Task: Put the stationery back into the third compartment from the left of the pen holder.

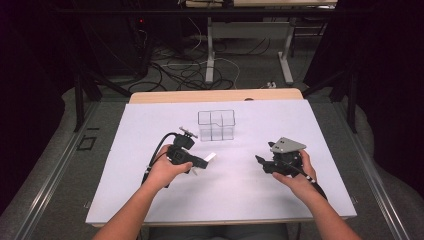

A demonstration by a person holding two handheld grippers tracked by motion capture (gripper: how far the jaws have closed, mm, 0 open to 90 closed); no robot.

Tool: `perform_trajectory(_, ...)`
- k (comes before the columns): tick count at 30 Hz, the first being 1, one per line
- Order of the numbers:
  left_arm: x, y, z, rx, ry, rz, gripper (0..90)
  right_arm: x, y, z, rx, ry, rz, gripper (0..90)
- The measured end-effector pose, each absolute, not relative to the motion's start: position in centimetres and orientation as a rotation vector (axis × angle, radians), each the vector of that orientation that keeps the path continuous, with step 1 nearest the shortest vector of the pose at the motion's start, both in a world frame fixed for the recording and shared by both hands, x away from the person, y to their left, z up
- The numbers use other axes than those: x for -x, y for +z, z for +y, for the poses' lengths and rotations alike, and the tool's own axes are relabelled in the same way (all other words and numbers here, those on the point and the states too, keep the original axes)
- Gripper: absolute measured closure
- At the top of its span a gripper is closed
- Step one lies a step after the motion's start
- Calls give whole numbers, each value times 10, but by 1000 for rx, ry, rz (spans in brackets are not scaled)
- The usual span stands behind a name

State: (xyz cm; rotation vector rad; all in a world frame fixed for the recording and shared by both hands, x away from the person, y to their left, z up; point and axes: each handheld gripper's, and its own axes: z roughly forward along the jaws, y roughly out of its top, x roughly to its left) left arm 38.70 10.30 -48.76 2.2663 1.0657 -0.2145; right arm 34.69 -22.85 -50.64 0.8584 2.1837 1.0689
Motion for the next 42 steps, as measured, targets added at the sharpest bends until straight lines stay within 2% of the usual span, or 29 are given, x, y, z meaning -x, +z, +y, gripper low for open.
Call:
perform_trajectory(14,-382,-500,101,-2277,-256,1068,690,-327,-511,-197,-379,904,2225,414)
perform_trajectory(24,-381,-503,99,-2285,-269,1063,690,-324,-519,-183,-220,870,2266,296)
perform_trajectory(30,-378,-500,95,-2278,-279,1058,690,-320,-520,-172,-119,828,2283,287)
perform_trajectory(39,-374,-498,89,-2288,-299,1028,690,-311,-518,-157,-51,805,2259,369)
perform_trajectory(42,-373,-498,87,-2287,-302,1018,690,-308,-517,-154,-27,795,2243,432)
